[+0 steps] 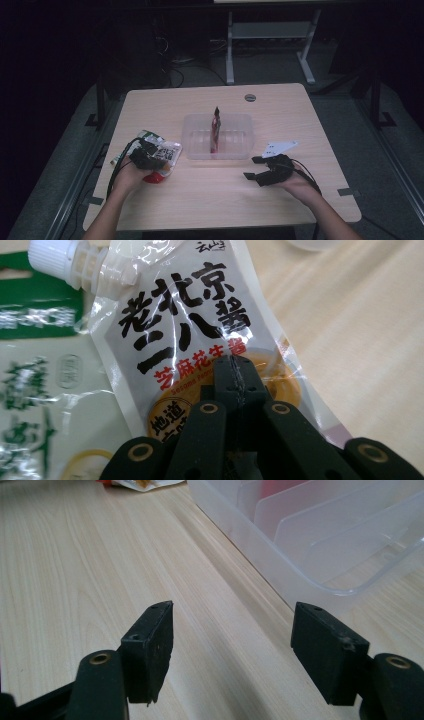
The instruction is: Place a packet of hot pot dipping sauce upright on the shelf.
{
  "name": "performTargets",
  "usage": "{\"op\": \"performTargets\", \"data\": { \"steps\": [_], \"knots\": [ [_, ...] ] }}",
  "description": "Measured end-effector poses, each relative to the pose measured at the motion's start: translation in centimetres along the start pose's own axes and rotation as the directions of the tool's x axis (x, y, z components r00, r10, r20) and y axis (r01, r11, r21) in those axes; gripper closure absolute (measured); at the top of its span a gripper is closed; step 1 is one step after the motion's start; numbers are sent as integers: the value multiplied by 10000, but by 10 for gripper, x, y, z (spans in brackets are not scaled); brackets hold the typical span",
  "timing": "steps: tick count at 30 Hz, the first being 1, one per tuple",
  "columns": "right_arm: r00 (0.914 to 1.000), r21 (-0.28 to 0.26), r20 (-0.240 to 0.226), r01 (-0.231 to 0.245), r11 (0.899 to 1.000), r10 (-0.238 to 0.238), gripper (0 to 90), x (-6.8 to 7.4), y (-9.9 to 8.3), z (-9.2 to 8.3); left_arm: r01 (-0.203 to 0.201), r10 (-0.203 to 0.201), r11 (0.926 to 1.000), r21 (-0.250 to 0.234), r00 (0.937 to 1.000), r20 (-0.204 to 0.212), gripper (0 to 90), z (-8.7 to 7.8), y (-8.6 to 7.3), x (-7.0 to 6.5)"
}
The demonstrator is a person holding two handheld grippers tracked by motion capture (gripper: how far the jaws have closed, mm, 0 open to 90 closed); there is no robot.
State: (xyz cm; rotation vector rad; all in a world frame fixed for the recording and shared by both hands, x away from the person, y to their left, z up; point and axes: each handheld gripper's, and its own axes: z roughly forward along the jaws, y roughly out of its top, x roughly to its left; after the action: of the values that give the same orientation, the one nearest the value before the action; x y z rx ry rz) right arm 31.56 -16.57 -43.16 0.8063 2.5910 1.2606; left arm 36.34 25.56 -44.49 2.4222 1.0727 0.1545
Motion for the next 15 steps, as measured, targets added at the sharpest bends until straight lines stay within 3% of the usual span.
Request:
{"op": "performTargets", "data": {
  "steps": [8,15],
  "knots": [
    [10000,-34,3,-99,9999,99,329,0,0,-2,-313,296,9992,232,9971,697,900,-7,-15,-20],
    [10000,-40,0,-81,10000,81,329,1,1,0,-812,758,9961,336,9876,1372,900,-13,-28,-37]
  ]
}}
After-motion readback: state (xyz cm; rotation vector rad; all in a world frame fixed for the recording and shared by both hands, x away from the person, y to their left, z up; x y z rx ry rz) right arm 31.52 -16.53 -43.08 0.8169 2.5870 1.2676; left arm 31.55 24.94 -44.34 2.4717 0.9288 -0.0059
